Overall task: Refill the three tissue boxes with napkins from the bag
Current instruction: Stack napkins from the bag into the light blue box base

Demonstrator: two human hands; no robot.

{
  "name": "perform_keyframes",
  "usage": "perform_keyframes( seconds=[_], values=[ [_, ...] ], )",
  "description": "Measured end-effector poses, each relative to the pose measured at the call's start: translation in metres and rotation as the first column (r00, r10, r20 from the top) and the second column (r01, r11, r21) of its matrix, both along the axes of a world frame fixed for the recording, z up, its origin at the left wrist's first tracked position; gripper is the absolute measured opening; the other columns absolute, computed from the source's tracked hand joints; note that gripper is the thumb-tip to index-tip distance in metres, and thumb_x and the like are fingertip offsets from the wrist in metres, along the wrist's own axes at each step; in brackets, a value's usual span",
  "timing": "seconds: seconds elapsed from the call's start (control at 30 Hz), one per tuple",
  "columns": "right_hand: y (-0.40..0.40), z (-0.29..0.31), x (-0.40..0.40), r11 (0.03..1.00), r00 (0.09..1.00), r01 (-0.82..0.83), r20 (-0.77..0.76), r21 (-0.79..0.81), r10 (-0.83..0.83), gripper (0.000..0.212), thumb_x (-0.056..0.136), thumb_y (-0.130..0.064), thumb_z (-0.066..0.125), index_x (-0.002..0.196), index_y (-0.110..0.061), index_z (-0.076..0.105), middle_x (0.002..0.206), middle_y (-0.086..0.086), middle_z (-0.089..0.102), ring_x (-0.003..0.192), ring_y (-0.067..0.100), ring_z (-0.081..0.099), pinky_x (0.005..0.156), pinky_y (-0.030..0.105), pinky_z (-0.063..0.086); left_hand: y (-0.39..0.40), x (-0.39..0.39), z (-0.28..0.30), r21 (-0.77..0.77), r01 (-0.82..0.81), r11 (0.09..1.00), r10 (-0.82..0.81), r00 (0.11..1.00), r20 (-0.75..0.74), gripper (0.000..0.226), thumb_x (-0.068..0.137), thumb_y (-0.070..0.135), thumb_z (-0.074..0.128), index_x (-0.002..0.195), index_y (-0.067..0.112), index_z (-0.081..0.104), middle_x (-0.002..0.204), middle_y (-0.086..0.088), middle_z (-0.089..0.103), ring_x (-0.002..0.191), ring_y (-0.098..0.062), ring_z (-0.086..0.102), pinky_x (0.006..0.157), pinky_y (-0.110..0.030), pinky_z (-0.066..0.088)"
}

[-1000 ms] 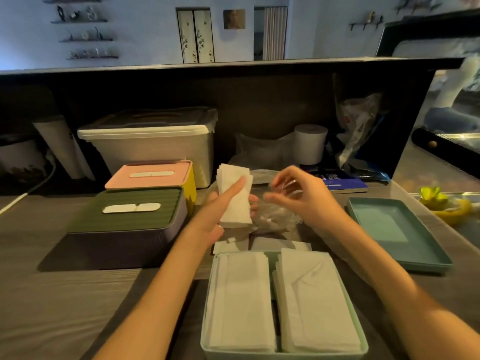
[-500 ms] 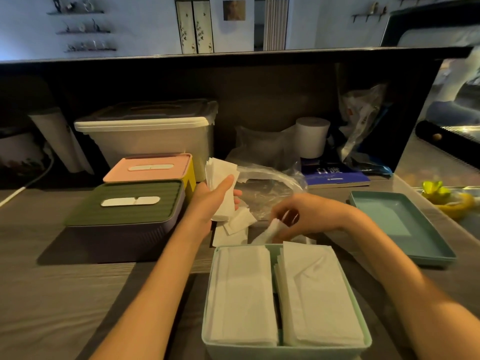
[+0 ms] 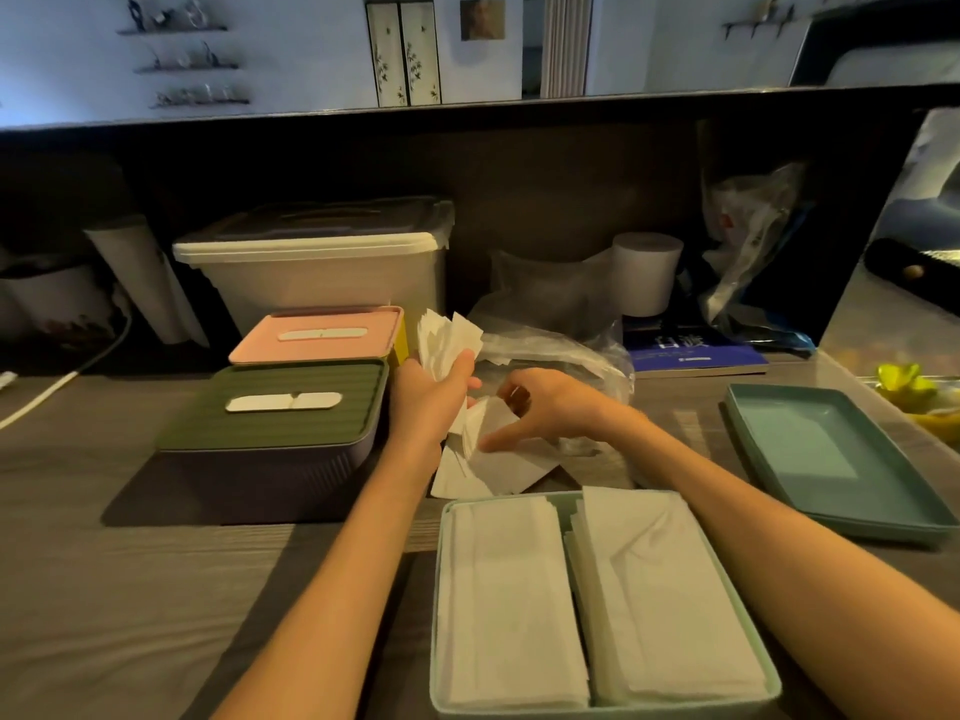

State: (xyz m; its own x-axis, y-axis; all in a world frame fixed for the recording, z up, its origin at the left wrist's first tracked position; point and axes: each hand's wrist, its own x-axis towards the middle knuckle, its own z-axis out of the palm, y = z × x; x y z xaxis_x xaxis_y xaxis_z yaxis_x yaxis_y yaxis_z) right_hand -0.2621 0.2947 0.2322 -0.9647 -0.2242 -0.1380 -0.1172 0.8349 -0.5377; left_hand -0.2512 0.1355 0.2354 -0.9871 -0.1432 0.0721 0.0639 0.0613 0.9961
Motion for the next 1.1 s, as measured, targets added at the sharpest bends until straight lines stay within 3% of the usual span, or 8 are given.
perform_keyframes(
  seconds=[0.27,0.37,0.53,0.6,0.67,0.73,0.9,1.1],
  values=[
    [0.017,0.007,0.007,0.999,0.998,-0.041,-0.055,0.007,0.041,0.045,0.079,-0.033,0.086,0.119,-0.021,0.070,0.101,-0.009,0.064,0.095,0.013,0.059,0.077,0.023,0.043,0.001,0.001,-0.001,0.022,0.030,0.999,-0.031,0.998,0.062,0.007,0.098,0.023,0.065,0.104,0.023,0.062,0.089,-0.010,0.076,0.077,-0.023,0.073,0.077,-0.041,0.062],
    [0.028,0.003,0.014,0.995,0.992,-0.101,-0.083,-0.026,0.098,0.030,0.082,-0.029,0.084,0.109,-0.023,0.073,0.099,-0.009,0.069,0.095,0.012,0.063,0.079,0.025,0.045,-0.001,0.003,-0.001,0.018,0.081,0.997,-0.083,0.991,0.107,0.024,0.099,0.024,0.063,0.117,0.008,0.064,0.084,-0.005,0.074,0.073,-0.015,0.071,0.073,-0.032,0.059],
    [0.046,0.017,0.038,0.960,0.974,-0.166,-0.186,-0.226,0.125,0.026,0.088,-0.025,0.080,0.109,-0.027,0.066,0.103,-0.015,0.067,0.098,0.002,0.065,0.089,0.024,0.055,-0.002,0.003,-0.001,0.022,0.168,0.985,-0.170,0.979,0.111,0.004,0.103,0.022,0.058,0.105,0.021,0.055,0.077,0.009,0.061,0.045,0.011,0.058,0.043,-0.008,0.045],
    [0.054,0.028,0.049,0.914,0.976,-0.195,-0.160,-0.355,0.147,0.032,0.089,-0.025,0.079,0.118,-0.025,0.066,0.107,-0.013,0.070,0.103,0.002,0.066,0.087,0.020,0.055,0.000,0.006,0.005,0.067,0.216,0.974,-0.222,0.969,0.106,0.005,0.103,0.029,0.058,0.105,0.024,0.060,0.086,0.010,0.067,0.070,0.010,0.067,0.066,-0.011,0.054],
    [0.057,0.037,0.056,0.872,0.979,-0.197,-0.140,-0.448,0.149,0.037,0.090,-0.024,0.077,0.124,-0.024,0.064,0.111,-0.012,0.071,0.107,0.002,0.067,0.086,0.018,0.056,0.003,0.012,0.012,0.116,0.252,0.961,-0.269,0.950,0.161,0.023,0.101,0.037,0.059,0.118,0.024,0.064,0.101,0.003,0.073,0.101,-0.014,0.070,0.095,-0.036,0.055],
    [0.058,0.039,0.057,0.865,0.984,-0.157,-0.147,-0.476,0.098,0.039,0.089,-0.027,0.078,0.125,-0.028,0.062,0.113,-0.013,0.071,0.108,0.002,0.067,0.086,0.024,0.058,0.006,0.017,0.015,0.182,0.307,0.934,-0.341,0.917,0.205,0.039,0.099,0.046,0.057,0.130,0.025,0.061,0.107,-0.005,0.076,0.103,-0.026,0.071,0.094,-0.047,0.055],
    [0.048,0.028,0.048,0.887,0.956,0.017,-0.251,-0.461,-0.149,0.049,0.082,-0.032,0.084,0.125,-0.034,0.058,0.117,-0.015,0.064,0.106,0.005,0.064,0.090,0.031,0.057,0.017,0.028,0.015,0.443,0.462,0.768,-0.591,0.778,0.213,0.055,0.096,0.069,0.038,0.123,0.029,0.065,0.112,-0.009,0.076,0.102,-0.025,0.073,0.088,-0.045,0.057],
    [0.046,0.018,0.045,0.864,0.865,0.051,-0.410,-0.501,-0.289,0.043,0.085,-0.031,0.081,0.123,-0.033,0.061,0.113,-0.019,0.063,0.104,0.002,0.062,0.082,0.021,0.053,0.026,0.033,0.006,0.410,0.478,0.777,-0.596,0.768,0.235,0.042,0.096,0.059,0.049,0.120,0.027,0.061,0.106,-0.006,0.077,0.099,-0.021,0.075,0.084,-0.038,0.060]
  ],
)
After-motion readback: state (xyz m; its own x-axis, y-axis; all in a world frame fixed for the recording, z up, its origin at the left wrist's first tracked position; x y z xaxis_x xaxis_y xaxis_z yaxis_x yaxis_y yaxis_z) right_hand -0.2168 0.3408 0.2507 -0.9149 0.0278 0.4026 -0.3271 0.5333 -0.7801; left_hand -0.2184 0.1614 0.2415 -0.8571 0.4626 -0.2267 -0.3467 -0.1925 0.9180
